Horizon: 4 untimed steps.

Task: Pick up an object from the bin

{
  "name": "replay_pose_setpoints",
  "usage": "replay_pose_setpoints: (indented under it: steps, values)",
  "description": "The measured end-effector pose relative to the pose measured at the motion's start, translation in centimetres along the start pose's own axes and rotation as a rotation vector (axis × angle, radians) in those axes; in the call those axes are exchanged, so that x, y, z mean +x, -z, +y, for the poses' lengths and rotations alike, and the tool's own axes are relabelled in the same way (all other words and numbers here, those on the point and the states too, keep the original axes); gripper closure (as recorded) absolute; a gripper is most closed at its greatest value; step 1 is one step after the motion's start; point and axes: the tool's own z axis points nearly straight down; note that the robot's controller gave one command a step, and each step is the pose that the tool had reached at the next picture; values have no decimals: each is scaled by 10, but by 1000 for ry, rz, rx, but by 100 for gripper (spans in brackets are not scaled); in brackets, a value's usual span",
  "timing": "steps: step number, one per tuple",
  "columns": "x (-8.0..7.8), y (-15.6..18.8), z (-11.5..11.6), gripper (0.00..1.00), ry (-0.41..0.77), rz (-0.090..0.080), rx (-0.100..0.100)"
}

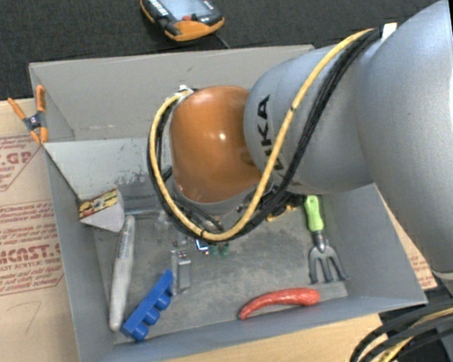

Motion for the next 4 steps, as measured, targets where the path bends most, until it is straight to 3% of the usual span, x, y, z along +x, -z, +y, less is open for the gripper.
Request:
replay_pose_setpoints:
  steps: [1, 2, 3, 4]
  values:
    - [-2, 5, -1, 0, -2, -7, -1]
    - [46, -57, 45, 0, 132, -1, -1]
    - [37, -30, 46, 0, 550, -15, 0]
    - [49, -52, 36, 0, 213, -3, -2]
